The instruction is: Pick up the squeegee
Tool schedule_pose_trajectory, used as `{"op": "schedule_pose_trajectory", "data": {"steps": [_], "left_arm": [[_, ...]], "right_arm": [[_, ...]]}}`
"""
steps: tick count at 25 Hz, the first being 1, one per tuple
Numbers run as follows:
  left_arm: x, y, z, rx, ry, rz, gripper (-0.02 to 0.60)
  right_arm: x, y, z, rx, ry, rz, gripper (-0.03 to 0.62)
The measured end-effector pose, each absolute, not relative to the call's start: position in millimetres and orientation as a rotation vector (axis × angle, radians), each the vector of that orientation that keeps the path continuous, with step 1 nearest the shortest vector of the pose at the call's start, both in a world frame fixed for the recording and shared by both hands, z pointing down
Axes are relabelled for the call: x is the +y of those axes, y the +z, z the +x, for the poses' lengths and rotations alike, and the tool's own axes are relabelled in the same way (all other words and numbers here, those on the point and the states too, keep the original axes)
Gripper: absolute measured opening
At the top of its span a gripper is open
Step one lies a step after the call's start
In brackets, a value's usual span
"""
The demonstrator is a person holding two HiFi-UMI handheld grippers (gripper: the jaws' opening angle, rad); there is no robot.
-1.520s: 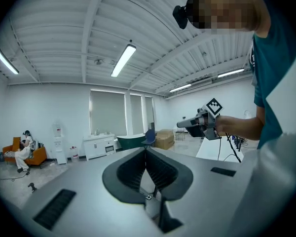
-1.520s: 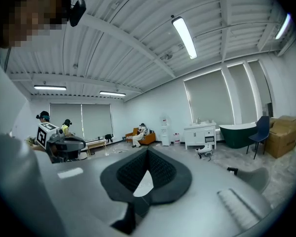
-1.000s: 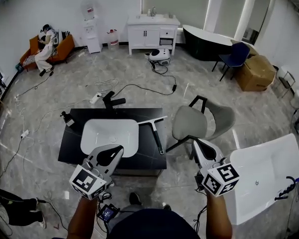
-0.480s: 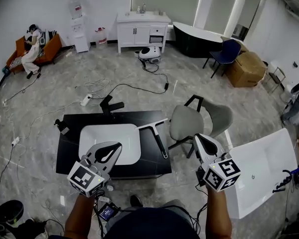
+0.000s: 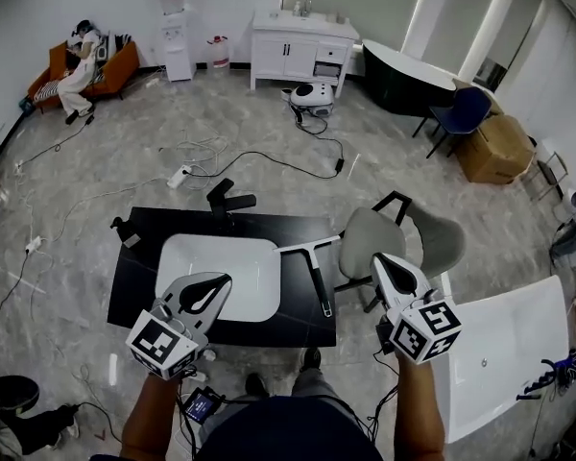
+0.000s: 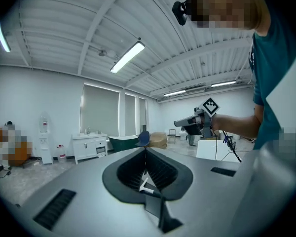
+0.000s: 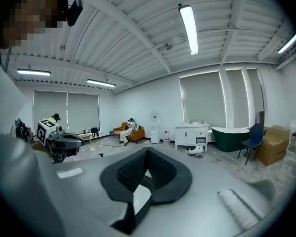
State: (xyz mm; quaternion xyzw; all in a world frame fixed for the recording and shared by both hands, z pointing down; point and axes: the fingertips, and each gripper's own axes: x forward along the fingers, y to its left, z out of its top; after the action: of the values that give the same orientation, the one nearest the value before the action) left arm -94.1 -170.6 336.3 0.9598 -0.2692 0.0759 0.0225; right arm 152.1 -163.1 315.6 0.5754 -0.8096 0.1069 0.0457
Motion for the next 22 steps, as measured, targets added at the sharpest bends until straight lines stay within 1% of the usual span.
{"op": "schedule_pose_trajectory", "data": {"steps": [8,22], "left_arm": [[-199,351,-99,-0.999,0.277,2.886,0.006],[-221,405,-95,-1.1,0.357,2.728,0.006]], "right_arm": [[-229,340,156,-2.521,0.359,1.625,0.009],[-304,443,167,-2.478,0.531,1.475,0.011]]}}
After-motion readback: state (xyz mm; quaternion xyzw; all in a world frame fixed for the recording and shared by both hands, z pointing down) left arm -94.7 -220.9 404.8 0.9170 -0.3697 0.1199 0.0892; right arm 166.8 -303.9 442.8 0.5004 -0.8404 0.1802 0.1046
